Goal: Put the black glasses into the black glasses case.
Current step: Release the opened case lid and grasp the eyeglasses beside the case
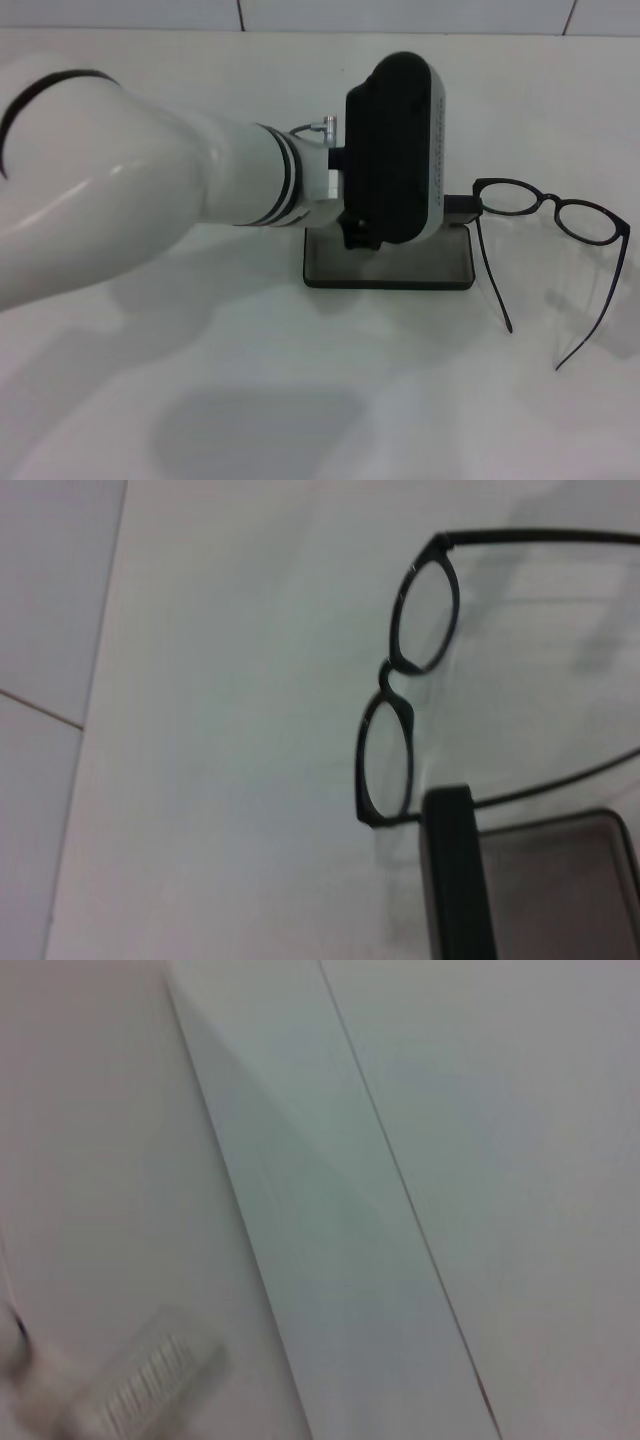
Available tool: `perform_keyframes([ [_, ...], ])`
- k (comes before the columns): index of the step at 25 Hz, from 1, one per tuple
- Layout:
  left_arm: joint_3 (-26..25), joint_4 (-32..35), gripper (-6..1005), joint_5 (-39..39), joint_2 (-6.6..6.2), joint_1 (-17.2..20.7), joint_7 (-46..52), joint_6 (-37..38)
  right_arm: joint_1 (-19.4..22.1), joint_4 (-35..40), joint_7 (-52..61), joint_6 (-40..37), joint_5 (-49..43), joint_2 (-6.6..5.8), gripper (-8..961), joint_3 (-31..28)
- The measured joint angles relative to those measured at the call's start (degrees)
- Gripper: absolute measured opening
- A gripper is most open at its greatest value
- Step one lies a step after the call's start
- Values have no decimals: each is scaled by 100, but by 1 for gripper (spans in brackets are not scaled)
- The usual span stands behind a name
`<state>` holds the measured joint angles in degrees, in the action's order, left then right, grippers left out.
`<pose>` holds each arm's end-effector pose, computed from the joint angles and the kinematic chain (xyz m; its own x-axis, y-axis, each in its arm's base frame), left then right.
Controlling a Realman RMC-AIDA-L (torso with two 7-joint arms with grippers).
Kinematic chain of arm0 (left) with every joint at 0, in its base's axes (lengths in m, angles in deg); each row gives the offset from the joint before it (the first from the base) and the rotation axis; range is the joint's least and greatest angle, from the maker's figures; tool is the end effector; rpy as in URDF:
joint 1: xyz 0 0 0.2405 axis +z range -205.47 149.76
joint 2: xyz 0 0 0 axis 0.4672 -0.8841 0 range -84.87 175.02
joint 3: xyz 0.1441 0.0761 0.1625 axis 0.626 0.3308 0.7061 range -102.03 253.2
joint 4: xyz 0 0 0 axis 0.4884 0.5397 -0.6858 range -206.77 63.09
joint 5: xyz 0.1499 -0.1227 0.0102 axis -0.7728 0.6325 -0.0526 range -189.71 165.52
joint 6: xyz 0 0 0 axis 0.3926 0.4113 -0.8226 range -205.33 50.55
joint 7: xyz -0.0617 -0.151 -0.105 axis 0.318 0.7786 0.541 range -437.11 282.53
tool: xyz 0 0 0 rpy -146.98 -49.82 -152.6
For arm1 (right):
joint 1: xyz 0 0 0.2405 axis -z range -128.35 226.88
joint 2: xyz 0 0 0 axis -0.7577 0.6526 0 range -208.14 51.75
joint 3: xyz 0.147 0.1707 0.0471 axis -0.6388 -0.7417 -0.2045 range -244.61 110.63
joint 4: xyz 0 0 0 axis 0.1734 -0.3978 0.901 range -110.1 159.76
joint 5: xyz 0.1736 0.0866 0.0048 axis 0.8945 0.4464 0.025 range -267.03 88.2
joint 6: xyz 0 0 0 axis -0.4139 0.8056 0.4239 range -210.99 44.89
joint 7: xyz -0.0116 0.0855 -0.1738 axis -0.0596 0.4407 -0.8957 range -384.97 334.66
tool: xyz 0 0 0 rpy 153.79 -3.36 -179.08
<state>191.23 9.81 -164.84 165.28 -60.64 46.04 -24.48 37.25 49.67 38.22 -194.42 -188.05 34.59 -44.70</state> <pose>-0.0955 0.3334 -0.1292 0.8845 -0.3035 -0.3545 -0.4269 -0.8330 -0.3520 0.2661 0.2362 0.0643 0.5003 -0.1195 -0.8576 -0.5931 -0.7689 -0.2389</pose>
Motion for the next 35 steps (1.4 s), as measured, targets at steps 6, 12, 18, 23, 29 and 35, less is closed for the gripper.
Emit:
perform_keyframes([
  [6,-98,760,382,37,-7,508,28,91,-137,1209,633,315,-265,24,819,-6],
  [12,-684,2016,396,1780,-24,1403,-132,17,-306,3166,2289,626,-649,23,766,391],
  [18,-1192,1774,394,3596,-35,1725,-892,43,-1267,3976,4364,782,-2104,-429,751,1419],
  [23,-1222,1176,393,4268,-34,1787,-1354,55,-2016,3862,4797,908,-3067,-463,744,1648],
  [29,-1211,580,391,5080,-32,1838,-1802,113,-2796,3218,5030,1196,-4385,-507,587,1842],
  [35,-1904,-497,389,6810,-32,1695,-2853,1157,-3568,2517,5139,1569,-5232,-526,589,2400],
])
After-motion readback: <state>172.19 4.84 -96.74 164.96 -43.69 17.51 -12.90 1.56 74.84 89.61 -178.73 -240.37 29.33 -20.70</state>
